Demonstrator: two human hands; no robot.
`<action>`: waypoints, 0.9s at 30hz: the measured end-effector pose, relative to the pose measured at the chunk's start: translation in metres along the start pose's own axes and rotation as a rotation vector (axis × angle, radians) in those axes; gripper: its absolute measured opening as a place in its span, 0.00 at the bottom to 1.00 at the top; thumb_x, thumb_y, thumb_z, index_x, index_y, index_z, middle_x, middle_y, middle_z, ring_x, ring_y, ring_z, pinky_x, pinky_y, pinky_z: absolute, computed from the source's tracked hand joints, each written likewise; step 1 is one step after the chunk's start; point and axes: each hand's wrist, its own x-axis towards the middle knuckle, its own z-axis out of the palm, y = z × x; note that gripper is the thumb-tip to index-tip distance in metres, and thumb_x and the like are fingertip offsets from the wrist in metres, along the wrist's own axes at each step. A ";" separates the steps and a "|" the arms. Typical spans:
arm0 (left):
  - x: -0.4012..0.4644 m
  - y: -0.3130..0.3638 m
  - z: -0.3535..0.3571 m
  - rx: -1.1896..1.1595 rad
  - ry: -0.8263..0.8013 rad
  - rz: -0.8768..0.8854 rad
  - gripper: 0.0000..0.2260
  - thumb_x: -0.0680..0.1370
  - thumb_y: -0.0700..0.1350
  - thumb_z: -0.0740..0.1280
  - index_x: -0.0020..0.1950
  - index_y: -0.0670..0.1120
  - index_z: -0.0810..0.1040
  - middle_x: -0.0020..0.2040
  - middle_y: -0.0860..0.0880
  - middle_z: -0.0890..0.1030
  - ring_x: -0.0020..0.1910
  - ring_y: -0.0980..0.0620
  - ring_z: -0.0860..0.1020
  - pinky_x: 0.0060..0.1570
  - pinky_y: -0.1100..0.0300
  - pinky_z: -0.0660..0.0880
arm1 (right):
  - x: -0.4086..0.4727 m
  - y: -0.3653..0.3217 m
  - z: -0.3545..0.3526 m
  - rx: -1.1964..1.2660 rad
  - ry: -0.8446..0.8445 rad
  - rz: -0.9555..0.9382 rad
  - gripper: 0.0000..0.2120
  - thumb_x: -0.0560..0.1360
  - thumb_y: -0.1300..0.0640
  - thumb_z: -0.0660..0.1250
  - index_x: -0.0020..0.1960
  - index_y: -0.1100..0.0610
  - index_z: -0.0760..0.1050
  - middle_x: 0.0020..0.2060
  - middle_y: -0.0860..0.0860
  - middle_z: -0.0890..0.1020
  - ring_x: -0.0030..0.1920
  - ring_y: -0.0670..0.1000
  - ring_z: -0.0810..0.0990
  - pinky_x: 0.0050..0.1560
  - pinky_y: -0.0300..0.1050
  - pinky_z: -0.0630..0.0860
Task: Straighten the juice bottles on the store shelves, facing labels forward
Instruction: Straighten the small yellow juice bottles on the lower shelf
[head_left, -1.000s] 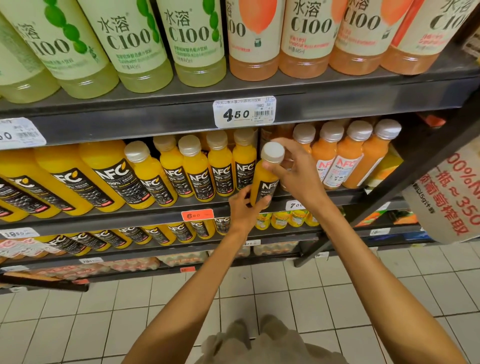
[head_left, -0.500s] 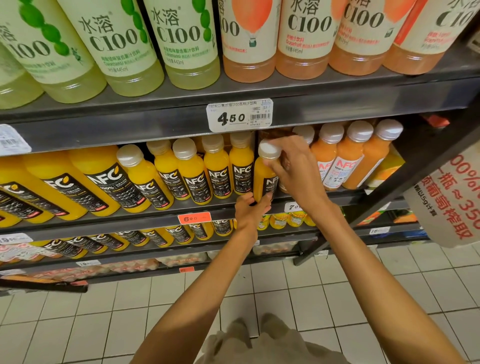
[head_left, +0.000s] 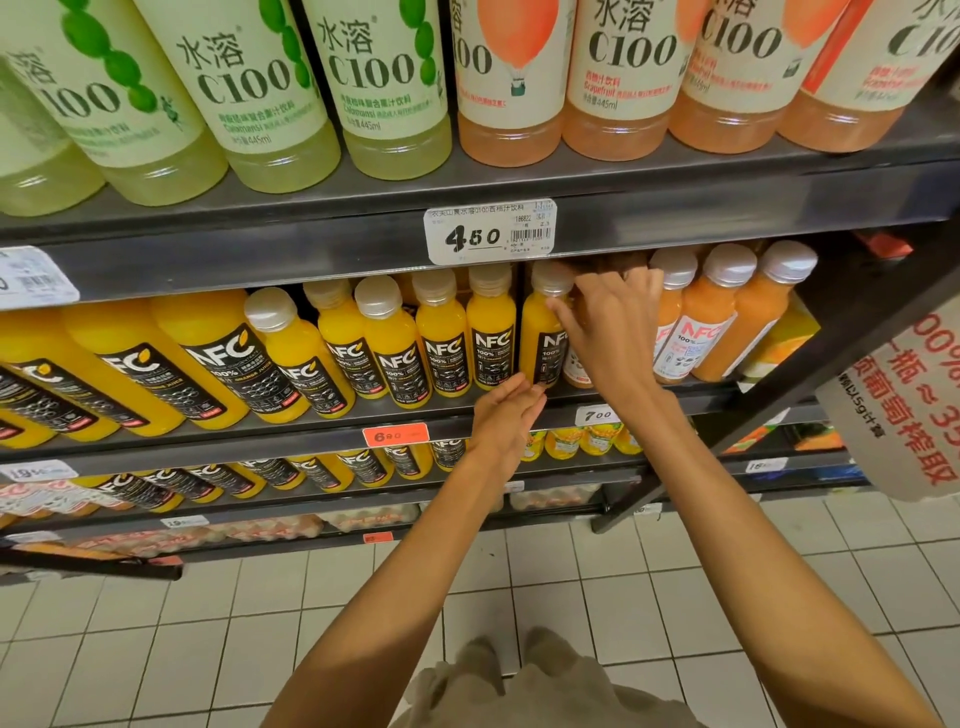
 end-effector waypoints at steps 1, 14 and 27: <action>0.000 0.002 -0.004 0.016 -0.004 0.004 0.21 0.77 0.28 0.61 0.70 0.32 0.64 0.68 0.34 0.71 0.67 0.40 0.72 0.68 0.52 0.67 | 0.001 -0.002 -0.002 -0.013 0.015 -0.017 0.14 0.72 0.52 0.72 0.36 0.62 0.75 0.31 0.58 0.78 0.35 0.58 0.73 0.44 0.51 0.59; -0.006 0.020 -0.051 0.276 -0.012 0.129 0.24 0.78 0.31 0.63 0.73 0.42 0.65 0.72 0.45 0.68 0.68 0.48 0.70 0.69 0.50 0.66 | 0.007 -0.043 0.008 0.136 -0.118 -0.215 0.17 0.71 0.50 0.73 0.43 0.65 0.78 0.35 0.61 0.80 0.37 0.61 0.79 0.39 0.48 0.65; -0.052 0.006 -0.071 0.599 -0.171 0.378 0.23 0.73 0.39 0.73 0.64 0.50 0.69 0.61 0.52 0.76 0.60 0.57 0.75 0.53 0.67 0.74 | -0.018 -0.060 -0.033 1.050 -0.147 0.242 0.18 0.69 0.62 0.75 0.57 0.60 0.76 0.51 0.55 0.80 0.47 0.43 0.80 0.49 0.34 0.75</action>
